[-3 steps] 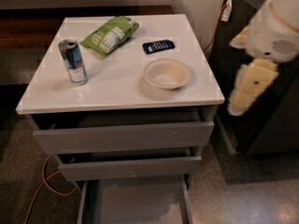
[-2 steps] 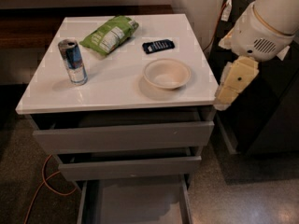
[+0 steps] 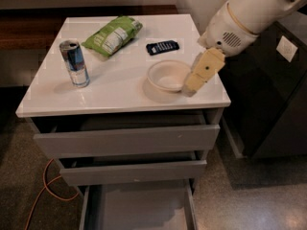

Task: Place redbull can into bottom drawer

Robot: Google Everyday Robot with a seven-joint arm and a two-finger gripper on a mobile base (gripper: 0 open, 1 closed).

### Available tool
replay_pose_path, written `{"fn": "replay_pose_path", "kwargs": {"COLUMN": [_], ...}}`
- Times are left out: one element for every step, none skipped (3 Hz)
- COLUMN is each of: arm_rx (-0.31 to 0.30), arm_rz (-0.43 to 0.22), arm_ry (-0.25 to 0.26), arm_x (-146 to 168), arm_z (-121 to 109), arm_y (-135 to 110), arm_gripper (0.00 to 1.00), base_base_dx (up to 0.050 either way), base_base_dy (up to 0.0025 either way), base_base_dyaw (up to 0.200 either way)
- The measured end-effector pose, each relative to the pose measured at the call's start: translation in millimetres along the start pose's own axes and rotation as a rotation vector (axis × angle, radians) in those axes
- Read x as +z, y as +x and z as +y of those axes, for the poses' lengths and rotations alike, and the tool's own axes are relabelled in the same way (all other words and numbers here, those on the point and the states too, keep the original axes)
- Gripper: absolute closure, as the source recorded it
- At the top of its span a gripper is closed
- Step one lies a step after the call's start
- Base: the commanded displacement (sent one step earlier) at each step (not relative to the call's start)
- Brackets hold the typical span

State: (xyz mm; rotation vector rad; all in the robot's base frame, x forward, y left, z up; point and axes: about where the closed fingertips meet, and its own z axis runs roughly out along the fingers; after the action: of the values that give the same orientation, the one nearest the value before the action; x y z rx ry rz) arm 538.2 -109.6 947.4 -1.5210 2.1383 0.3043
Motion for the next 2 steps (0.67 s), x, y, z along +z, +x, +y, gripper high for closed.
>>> {"fn": "replay_pose_path", "kwargs": {"arm_rx": [0.008,-0.003], "arm_rz": [-0.061,-0.106], "arm_ry": [-0.029,-0.053], "arm_x": [24.1,49.7], "arm_z": [0.8,-0.8], "arm_y": [-30.0,-54.7], "arm_gripper": [0.0,0.0], "base_base_dx": [0.0,0.0], "base_base_dy": [0.0,0.0], "base_base_dyaw": [0.0,0.0]}}
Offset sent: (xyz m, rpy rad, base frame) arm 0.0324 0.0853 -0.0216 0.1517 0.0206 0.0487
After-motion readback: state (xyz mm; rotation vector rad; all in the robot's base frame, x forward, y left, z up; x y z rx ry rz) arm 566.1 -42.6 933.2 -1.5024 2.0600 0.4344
